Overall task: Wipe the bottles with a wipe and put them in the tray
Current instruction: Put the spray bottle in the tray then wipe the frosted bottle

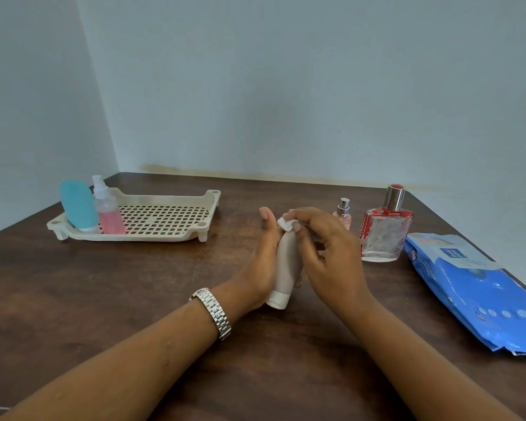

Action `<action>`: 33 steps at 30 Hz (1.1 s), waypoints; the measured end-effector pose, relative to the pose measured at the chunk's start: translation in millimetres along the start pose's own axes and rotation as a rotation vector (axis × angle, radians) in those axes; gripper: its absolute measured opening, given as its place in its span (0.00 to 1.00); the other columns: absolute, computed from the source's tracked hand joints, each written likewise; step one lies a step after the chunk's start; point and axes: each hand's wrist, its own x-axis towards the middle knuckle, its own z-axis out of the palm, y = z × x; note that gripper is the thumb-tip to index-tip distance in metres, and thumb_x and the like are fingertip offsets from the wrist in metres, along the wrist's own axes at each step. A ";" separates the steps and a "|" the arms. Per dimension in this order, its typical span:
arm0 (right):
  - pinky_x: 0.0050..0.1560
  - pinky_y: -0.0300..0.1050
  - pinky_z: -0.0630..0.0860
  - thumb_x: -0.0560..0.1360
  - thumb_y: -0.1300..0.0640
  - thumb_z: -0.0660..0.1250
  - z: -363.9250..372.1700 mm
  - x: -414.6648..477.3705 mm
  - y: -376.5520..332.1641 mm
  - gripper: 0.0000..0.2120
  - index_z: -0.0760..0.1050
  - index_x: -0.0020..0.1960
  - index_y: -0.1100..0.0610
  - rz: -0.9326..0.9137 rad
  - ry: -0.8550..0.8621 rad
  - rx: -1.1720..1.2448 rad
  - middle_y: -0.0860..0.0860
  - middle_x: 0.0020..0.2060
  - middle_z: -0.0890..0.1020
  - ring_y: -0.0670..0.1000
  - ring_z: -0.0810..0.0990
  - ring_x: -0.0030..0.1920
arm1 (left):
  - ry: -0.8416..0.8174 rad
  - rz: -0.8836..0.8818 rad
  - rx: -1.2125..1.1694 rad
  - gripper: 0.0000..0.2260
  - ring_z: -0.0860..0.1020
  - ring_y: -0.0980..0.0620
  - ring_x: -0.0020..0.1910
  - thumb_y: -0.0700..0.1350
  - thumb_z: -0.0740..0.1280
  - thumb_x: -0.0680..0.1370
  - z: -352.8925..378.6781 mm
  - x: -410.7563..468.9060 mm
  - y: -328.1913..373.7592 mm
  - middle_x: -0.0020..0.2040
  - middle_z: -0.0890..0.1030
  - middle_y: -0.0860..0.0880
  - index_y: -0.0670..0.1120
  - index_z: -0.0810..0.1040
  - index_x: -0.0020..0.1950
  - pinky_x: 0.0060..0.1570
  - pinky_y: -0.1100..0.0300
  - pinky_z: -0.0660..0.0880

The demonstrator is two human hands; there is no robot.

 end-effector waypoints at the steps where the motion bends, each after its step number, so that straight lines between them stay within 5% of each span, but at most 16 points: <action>1: 0.54 0.34 0.73 0.75 0.65 0.63 1.5 -1.6 -0.4 0.10 0.80 0.53 0.58 -0.043 -0.027 -0.025 0.43 0.50 0.79 0.39 0.76 0.53 | 0.025 -0.013 -0.021 0.45 0.79 0.48 0.45 0.81 0.52 0.58 -0.5 -0.7 2.0 0.46 0.82 0.48 0.50 0.75 0.60 0.40 0.58 0.76; 4: 0.63 0.35 0.67 0.75 0.64 0.60 6.8 -4.0 -2.5 0.13 0.79 0.56 0.61 -0.166 -0.112 -0.133 0.52 0.55 0.81 0.45 0.74 0.59 | 0.105 -0.062 -0.123 0.43 0.80 0.55 0.54 0.74 0.45 0.64 -3.5 0.1 3.3 0.54 0.83 0.52 0.49 0.71 0.68 0.53 0.60 0.76; 8: 0.62 0.47 0.71 0.75 0.61 0.57 11.5 -7.4 -12.3 0.16 0.79 0.56 0.64 -0.299 -0.238 -0.260 0.57 0.56 0.80 0.52 0.73 0.60 | 0.125 -0.129 -0.296 0.47 0.73 0.40 0.67 0.79 0.51 0.63 -9.9 1.5 7.5 0.67 0.74 0.38 0.52 0.67 0.74 0.71 0.44 0.64; 13: 0.55 0.44 0.75 0.73 0.61 0.65 9.4 -13.1 -12.7 0.12 0.80 0.55 0.60 -0.330 -0.297 -0.425 0.53 0.54 0.81 0.50 0.73 0.56 | 0.031 -0.188 -0.358 0.41 0.72 0.40 0.68 0.77 0.46 0.63 -20.0 5.3 12.2 0.70 0.70 0.35 0.64 0.64 0.73 0.69 0.42 0.65; 18: 0.54 0.44 0.75 0.72 0.60 0.68 11.1 -18.3 -10.6 0.07 0.80 0.49 0.57 -0.367 -0.447 -0.498 0.50 0.49 0.82 0.51 0.75 0.51 | 0.032 -0.205 -0.300 0.38 0.76 0.42 0.61 0.76 0.38 0.68 -26.7 5.5 17.2 0.65 0.74 0.39 0.64 0.62 0.73 0.57 0.49 0.74; 20: 0.53 0.44 0.74 0.73 0.59 0.65 11.9 -18.4 -13.7 0.06 0.80 0.47 0.56 -0.381 -0.501 -0.490 0.48 0.45 0.82 0.50 0.74 0.50 | 0.024 -0.209 -0.274 0.39 0.77 0.44 0.54 0.76 0.39 0.68 -27.5 5.2 16.4 0.59 0.74 0.40 0.62 0.63 0.73 0.58 0.51 0.72; 24: 0.52 0.39 0.71 0.74 0.57 0.59 4.6 -17.3 -14.6 0.10 0.80 0.44 0.54 -0.393 -0.611 -0.410 0.46 0.42 0.81 0.48 0.72 0.48 | 0.065 -0.138 -0.320 0.39 0.71 0.50 0.36 0.76 0.43 0.67 -28.6 6.6 13.7 0.49 0.75 0.43 0.60 0.61 0.74 0.44 0.54 0.70; 29: 0.54 0.38 0.71 0.74 0.58 0.62 2.2 -12.3 -10.6 0.08 0.80 0.49 0.54 -0.372 -0.567 -0.361 0.47 0.48 0.80 0.48 0.72 0.53 | 0.043 -0.101 -0.294 0.38 0.78 0.49 0.43 0.74 0.48 0.66 -25.0 6.9 12.5 0.56 0.77 0.44 0.61 0.64 0.73 0.52 0.51 0.74; 33: 0.55 0.40 0.71 0.74 0.59 0.64 3.5 -10.3 -5.9 0.07 0.79 0.49 0.55 -0.361 -0.408 -0.357 0.49 0.49 0.79 0.50 0.72 0.54 | 0.045 -0.098 -0.330 0.36 0.79 0.47 0.59 0.73 0.50 0.67 -22.9 7.0 13.2 0.65 0.76 0.43 0.62 0.65 0.73 0.59 0.48 0.75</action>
